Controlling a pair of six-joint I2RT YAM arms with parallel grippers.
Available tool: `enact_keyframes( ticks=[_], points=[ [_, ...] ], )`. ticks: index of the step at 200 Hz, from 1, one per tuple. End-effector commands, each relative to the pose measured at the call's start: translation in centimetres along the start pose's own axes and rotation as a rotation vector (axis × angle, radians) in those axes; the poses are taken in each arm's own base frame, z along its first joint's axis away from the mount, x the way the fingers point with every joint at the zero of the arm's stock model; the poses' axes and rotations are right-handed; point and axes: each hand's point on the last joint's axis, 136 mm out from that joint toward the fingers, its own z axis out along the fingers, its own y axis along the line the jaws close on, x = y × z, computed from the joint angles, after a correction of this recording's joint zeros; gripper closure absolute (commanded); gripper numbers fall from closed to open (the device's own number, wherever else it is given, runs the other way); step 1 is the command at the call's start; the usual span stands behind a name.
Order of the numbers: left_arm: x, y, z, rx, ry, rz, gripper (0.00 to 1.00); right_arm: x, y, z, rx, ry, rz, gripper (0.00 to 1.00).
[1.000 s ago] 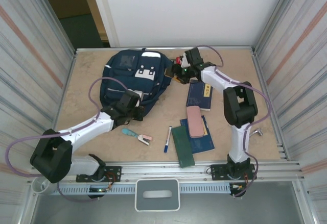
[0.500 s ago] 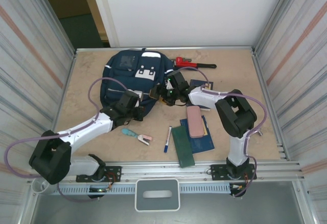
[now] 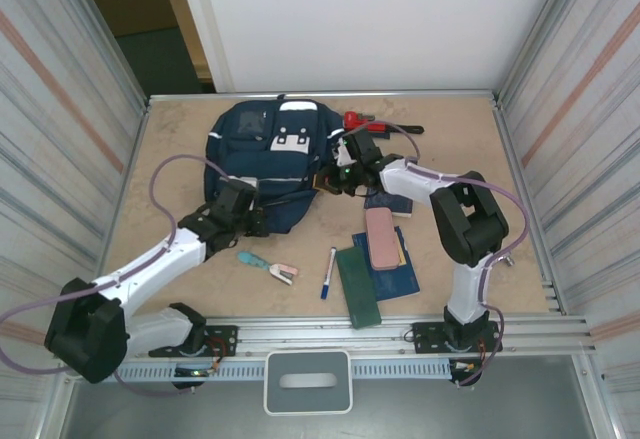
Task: Pack books, pencil case, and school supplies into a backpack
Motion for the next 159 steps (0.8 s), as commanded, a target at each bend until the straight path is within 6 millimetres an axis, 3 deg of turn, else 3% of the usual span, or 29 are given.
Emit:
enact_keyframes(
  ticks=[1, 46, 61, 76, 93, 114, 134, 148, 159],
  points=[
    [0.3, 2.7, -0.8, -0.091, -0.007, -0.038, 1.00, -2.1, 1.3, -3.6, -0.042, -0.004, -0.097, 1.00],
    [-0.4, -3.1, -0.7, 0.143, -0.016, 0.015, 1.00, -4.7, 2.2, -2.3, -0.056, 0.001, -0.062, 0.89],
    [-0.9, -5.0, -0.9, 0.198, -0.026, 0.026, 1.00, -5.7, 1.4, -3.0, -0.017, -0.043, -0.031, 0.65],
    [-1.2, -6.5, -1.2, 0.236, -0.035, 0.037, 1.00, -6.0, -0.2, -5.0, 0.062, -0.123, -0.012, 0.41],
    [-1.4, -7.6, -1.5, 0.254, -0.042, 0.060, 1.00, -3.9, -2.0, -6.4, 0.100, -0.190, 0.038, 0.24],
    [-1.3, -8.3, -1.5, 0.279, -0.048, 0.073, 1.00, -0.5, -1.4, -5.7, 0.042, -0.192, 0.079, 0.09],
    [-1.3, -8.9, -1.4, 0.297, -0.045, 0.087, 1.00, 2.0, -0.2, -3.5, 0.059, -0.173, 0.061, 0.06],
    [-1.0, -9.1, -1.3, 0.302, -0.040, 0.093, 1.00, 2.4, 0.3, -2.0, 0.088, -0.174, 0.050, 0.06],
    [-1.0, -9.1, -1.2, 0.302, -0.042, 0.096, 1.00, 2.3, 0.1, -1.0, 0.116, -0.178, 0.050, 0.13]
  ],
)
